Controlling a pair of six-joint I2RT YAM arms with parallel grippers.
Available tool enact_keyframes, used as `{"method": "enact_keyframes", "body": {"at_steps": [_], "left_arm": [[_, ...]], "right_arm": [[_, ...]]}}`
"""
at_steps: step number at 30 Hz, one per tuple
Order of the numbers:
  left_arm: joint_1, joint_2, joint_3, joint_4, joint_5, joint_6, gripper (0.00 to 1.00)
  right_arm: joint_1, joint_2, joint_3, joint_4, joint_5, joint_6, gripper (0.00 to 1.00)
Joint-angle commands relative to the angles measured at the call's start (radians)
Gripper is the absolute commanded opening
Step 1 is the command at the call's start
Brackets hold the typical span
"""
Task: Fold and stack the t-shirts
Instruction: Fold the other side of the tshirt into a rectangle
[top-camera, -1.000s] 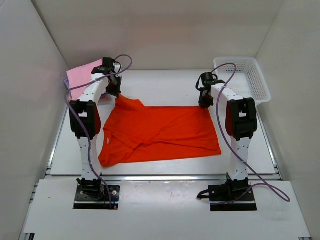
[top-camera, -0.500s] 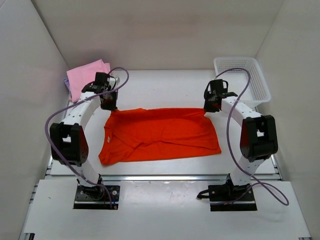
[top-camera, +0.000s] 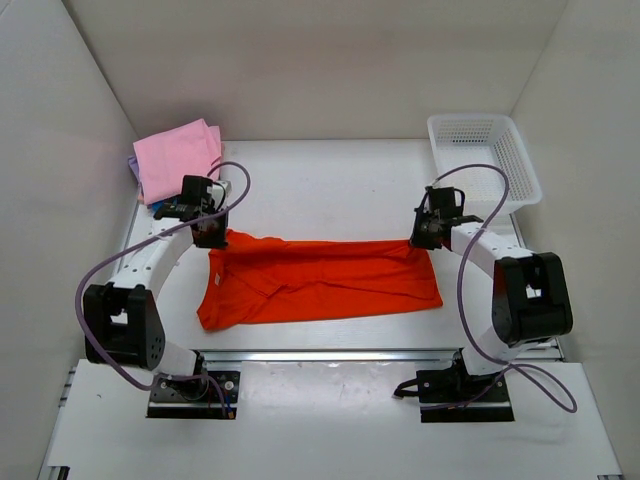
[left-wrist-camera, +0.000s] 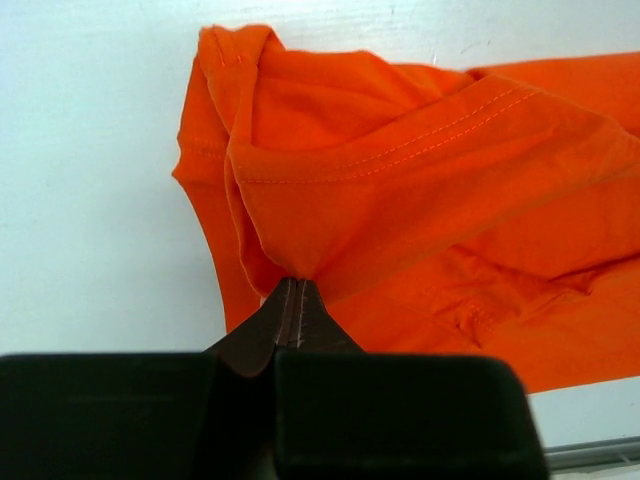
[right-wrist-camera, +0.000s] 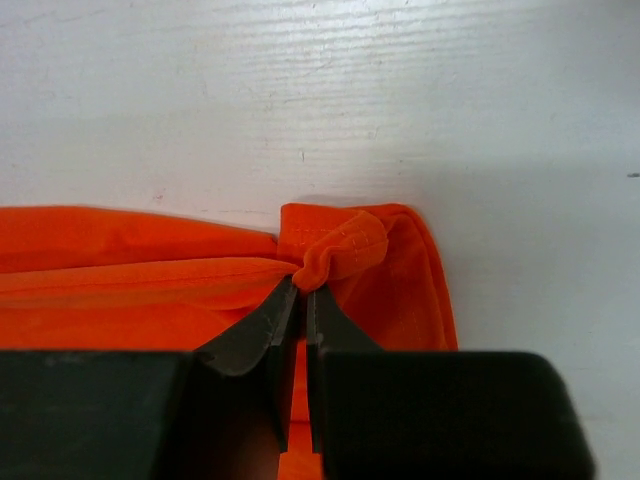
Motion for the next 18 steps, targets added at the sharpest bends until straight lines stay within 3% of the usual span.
{"method": "enact_keyframes", "body": {"at_steps": [1,13,18], "left_arm": [[-0.003,-0.061,-0.04,0.025,-0.008,-0.001,0.0],[-0.031,-0.171,-0.166,0.029,-0.019,-0.029,0.0],[-0.049,-0.203,-0.201,0.004,-0.031,-0.058,0.0]], "right_arm": [[0.002,-0.042,-0.022,0.077,-0.005,-0.002,0.04],[0.002,-0.128,-0.123,0.054,0.007,0.007,0.05],[0.04,-0.239,-0.194,-0.015,0.037,0.074,0.09]]}}
